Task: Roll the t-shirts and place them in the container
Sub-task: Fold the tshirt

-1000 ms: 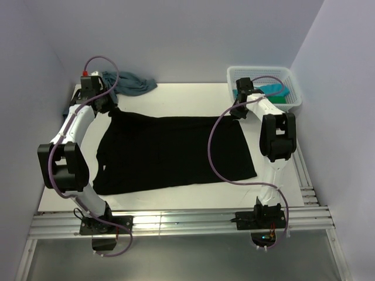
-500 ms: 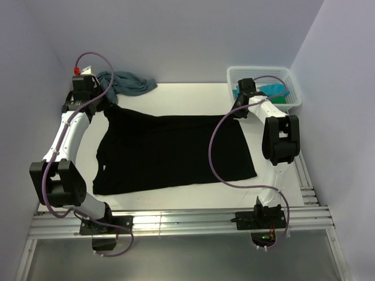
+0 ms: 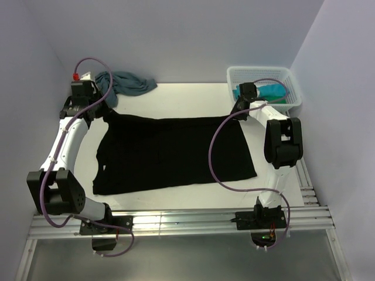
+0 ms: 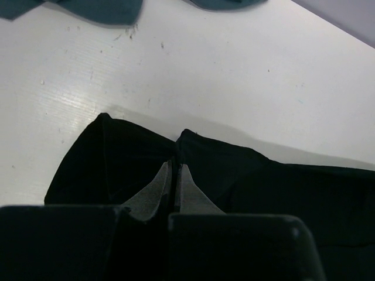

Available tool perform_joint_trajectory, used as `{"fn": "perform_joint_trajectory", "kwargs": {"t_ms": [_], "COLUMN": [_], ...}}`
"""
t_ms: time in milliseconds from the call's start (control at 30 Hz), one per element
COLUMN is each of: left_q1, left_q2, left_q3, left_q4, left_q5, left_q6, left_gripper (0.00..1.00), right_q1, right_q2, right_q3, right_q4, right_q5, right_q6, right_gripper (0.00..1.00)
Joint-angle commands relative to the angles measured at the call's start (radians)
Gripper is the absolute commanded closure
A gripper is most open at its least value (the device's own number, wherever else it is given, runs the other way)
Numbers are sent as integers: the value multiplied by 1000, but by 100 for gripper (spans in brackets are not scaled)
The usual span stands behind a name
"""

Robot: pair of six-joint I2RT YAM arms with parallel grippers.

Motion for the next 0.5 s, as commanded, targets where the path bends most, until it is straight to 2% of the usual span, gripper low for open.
{"fn": "perform_joint_trajectory", "kwargs": {"t_ms": [0, 467], "left_q1": [-3, -3], "left_q2": [-54, -140], "left_q3": [-1, -73], "left_q4": [-4, -33], "left_q5": [-17, 0], "left_q6": [-8, -31], "left_gripper": [99, 100], "right_q1": [-7, 25], "right_q2": [-89, -161], "right_q3": [-34, -156], "right_q4": [80, 148], "right_q5": [10, 20], "right_q6": [-9, -20], "right_gripper": [100, 100]}}
